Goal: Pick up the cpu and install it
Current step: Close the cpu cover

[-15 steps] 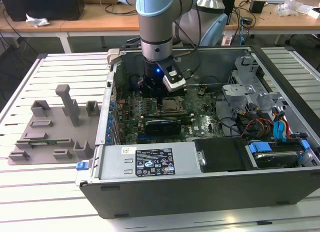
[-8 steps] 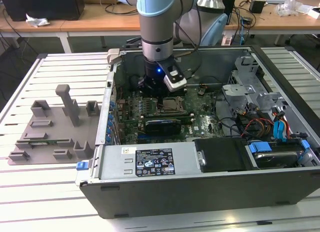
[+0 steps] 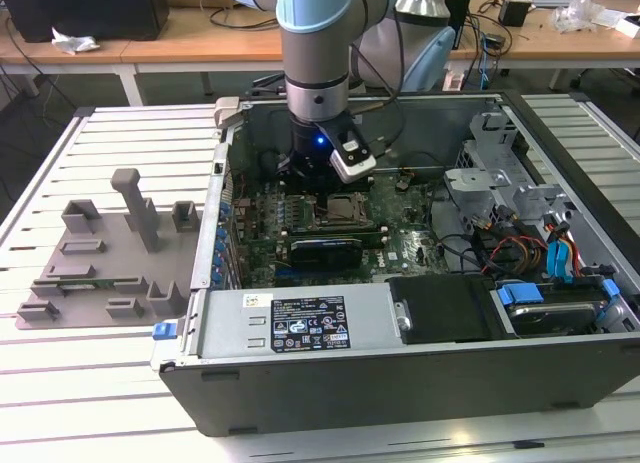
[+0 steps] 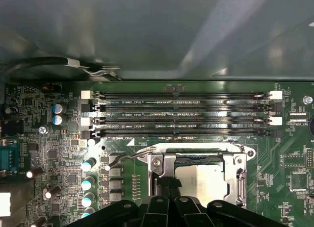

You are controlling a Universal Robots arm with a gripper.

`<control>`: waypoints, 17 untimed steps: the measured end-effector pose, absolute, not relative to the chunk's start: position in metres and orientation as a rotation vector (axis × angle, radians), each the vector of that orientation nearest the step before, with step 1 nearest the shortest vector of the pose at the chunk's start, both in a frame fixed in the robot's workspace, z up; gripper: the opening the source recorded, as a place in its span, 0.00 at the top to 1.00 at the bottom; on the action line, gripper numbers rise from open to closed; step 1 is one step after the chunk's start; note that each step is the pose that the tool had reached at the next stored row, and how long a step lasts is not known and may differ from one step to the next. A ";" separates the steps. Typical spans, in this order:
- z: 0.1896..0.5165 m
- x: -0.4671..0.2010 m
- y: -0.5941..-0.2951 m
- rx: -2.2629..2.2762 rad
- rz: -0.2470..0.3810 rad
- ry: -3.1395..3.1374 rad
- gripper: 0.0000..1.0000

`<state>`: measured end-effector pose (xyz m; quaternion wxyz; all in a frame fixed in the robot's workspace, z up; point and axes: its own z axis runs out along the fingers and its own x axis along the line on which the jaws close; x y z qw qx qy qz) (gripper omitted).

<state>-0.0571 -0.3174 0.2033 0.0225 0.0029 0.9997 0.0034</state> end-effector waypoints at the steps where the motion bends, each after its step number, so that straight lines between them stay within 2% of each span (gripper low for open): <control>1: 0.203 -0.057 -0.317 0.008 0.011 3.097 0.89; 11: 0.205 -0.056 -0.317 0.004 0.012 3.095 0.89; 17: 0.219 -0.056 -0.317 0.005 0.010 3.097 0.89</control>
